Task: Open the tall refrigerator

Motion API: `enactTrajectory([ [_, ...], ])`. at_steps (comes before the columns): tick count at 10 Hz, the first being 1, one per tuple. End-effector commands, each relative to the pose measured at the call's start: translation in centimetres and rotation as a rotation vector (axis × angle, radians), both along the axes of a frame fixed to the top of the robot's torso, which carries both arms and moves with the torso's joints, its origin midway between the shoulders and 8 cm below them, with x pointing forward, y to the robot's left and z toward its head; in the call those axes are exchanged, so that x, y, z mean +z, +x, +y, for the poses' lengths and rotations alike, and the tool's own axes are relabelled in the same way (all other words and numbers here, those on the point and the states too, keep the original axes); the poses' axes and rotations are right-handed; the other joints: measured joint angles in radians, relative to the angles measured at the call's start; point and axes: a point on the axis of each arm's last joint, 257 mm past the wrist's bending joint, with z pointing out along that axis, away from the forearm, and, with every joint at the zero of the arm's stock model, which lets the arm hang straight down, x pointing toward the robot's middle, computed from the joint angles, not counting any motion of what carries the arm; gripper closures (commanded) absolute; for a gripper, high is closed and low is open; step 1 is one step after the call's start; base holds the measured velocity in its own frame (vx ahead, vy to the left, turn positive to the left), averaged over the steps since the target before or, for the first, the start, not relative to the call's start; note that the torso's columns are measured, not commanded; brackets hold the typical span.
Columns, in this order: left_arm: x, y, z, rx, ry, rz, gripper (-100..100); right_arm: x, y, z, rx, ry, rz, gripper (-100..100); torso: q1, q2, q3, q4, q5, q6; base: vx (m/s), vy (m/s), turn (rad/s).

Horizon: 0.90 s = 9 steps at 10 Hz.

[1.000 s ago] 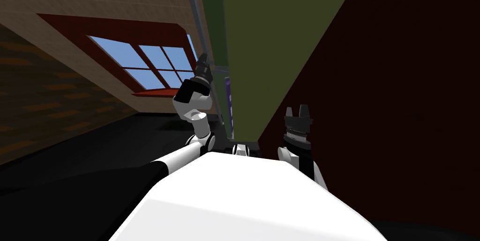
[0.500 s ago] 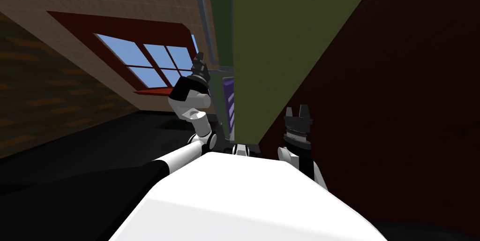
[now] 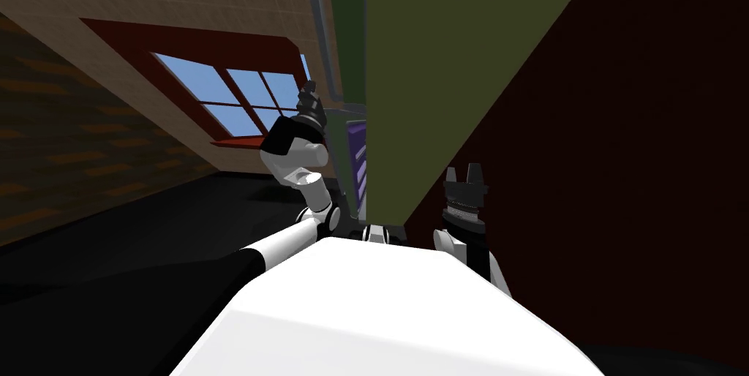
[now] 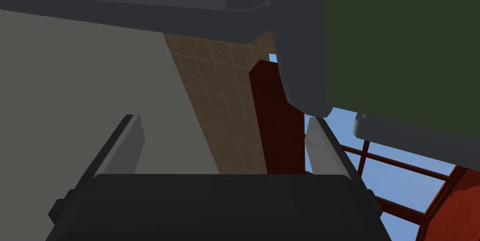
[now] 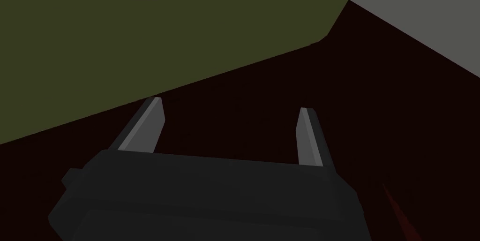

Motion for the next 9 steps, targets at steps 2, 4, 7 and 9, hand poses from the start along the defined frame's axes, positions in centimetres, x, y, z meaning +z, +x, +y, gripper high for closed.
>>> enactTrajectory([
  [2,1.3,-0.5,-0.3,-0.013,-0.036,-0.026,-100,0.0,0.0,0.0,0.0,0.0,0.0,0,-0.003,-0.003,-0.002,-0.003,-0.001,0.003,0.045,0.009,0.017],
  [4,1.0,-0.4,-0.3,-0.019,-0.059,-0.017,-100,0.0,0.0,0.0,0.0,0.0,0.0,0,-0.005,-0.005,-0.004,-0.004,-0.002,0.004,0.024,0.01,0.031],
  [7,0.3,0.0,-0.7,-0.041,-0.106,0.001,-100,0.0,0.0,0.0,0.0,0.0,0.0,0,-0.002,-0.009,-0.006,-0.008,0.001,0.004,0.026,0.01,0.003],
  [9,-1.0,0.2,0.2,-0.024,-0.125,0.029,-100,0.0,0.0,0.0,0.0,0.0,0.0,0,-0.002,-0.011,-0.007,-0.01,0.002,0.004,-0.008,0.006,0.048],
])
